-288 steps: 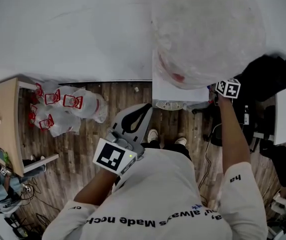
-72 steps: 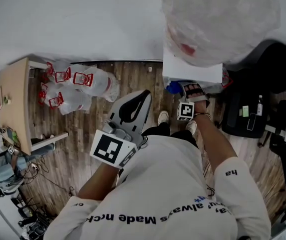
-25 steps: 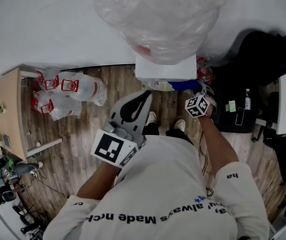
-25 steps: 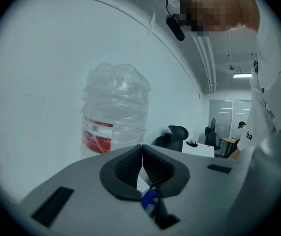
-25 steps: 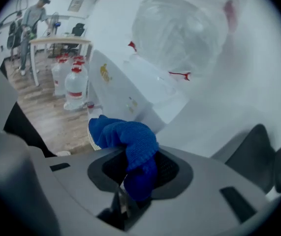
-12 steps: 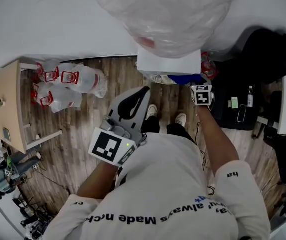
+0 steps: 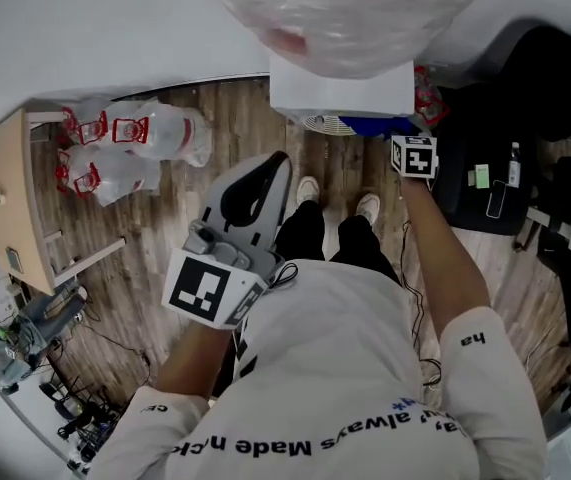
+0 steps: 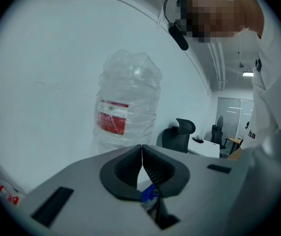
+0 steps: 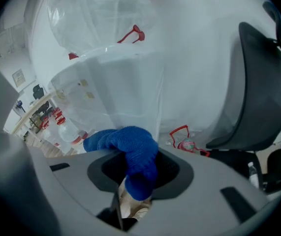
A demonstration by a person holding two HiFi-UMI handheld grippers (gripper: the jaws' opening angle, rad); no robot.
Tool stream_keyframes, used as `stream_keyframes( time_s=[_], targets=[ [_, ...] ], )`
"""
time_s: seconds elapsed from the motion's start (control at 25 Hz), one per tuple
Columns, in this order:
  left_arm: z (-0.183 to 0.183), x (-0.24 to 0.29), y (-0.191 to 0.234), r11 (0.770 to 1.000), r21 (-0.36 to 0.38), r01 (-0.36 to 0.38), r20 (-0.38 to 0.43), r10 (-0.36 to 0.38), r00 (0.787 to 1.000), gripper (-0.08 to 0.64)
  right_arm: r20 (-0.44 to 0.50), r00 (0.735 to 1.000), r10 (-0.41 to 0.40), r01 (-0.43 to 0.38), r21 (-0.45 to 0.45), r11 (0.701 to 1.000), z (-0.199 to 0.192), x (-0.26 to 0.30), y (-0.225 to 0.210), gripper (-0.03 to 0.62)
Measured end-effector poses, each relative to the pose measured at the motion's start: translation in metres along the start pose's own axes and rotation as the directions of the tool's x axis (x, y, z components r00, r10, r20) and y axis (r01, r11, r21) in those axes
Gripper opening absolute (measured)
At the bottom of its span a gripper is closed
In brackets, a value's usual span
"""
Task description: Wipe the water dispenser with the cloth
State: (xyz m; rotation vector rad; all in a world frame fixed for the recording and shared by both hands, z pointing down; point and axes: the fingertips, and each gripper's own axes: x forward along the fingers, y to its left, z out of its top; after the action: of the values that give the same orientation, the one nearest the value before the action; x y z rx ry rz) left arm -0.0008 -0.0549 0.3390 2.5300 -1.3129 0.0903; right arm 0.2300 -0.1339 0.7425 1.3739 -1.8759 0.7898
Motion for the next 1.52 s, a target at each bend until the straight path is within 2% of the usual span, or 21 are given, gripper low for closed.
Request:
stream_keyframes(
  time_s=[0.52, 0.8, 0.96, 1.28, 1.52],
  targets=[
    [-0.054, 0.016, 0.011, 1.0, -0.025, 0.011, -0.046, -0.012, 0.999, 0.021, -0.02, 1.0, 0.018, -0.016, 0.132, 0.991, -0.024, 0.037, 0.0, 0.142],
    [-0.079, 0.028, 0.018, 1.0, -0.02, 0.021, -0.05, -0.022, 0.998, 0.021, -0.019, 1.0, 0.017, -0.014, 0.142, 0.99, -0.031, 0.06, 0.001, 0.163],
    [-0.095, 0.034, 0.021, 0.999, -0.024, 0.025, -0.053, -0.026, 0.998, 0.021, -0.007, 0.999, 0.036, -0.035, 0.141, 0.989, -0.048, 0.08, -0.001, 0.164],
    [-0.132, 0.041, 0.025, 0.999, -0.034, 0.02, -0.089, -0.023, 0.996, 0.021, -0.008, 0.999, 0.04, -0.038, 0.121, 0.992, -0.062, 0.103, -0.005, 0.163],
    [-0.147, 0.051, 0.024, 0.999, -0.02, 0.025, -0.088, -0.026, 0.996, 0.021, -0.01, 0.998, 0.062, -0.06, 0.156, 0.986, -0.08, 0.126, -0.009, 0.162]
  ],
)
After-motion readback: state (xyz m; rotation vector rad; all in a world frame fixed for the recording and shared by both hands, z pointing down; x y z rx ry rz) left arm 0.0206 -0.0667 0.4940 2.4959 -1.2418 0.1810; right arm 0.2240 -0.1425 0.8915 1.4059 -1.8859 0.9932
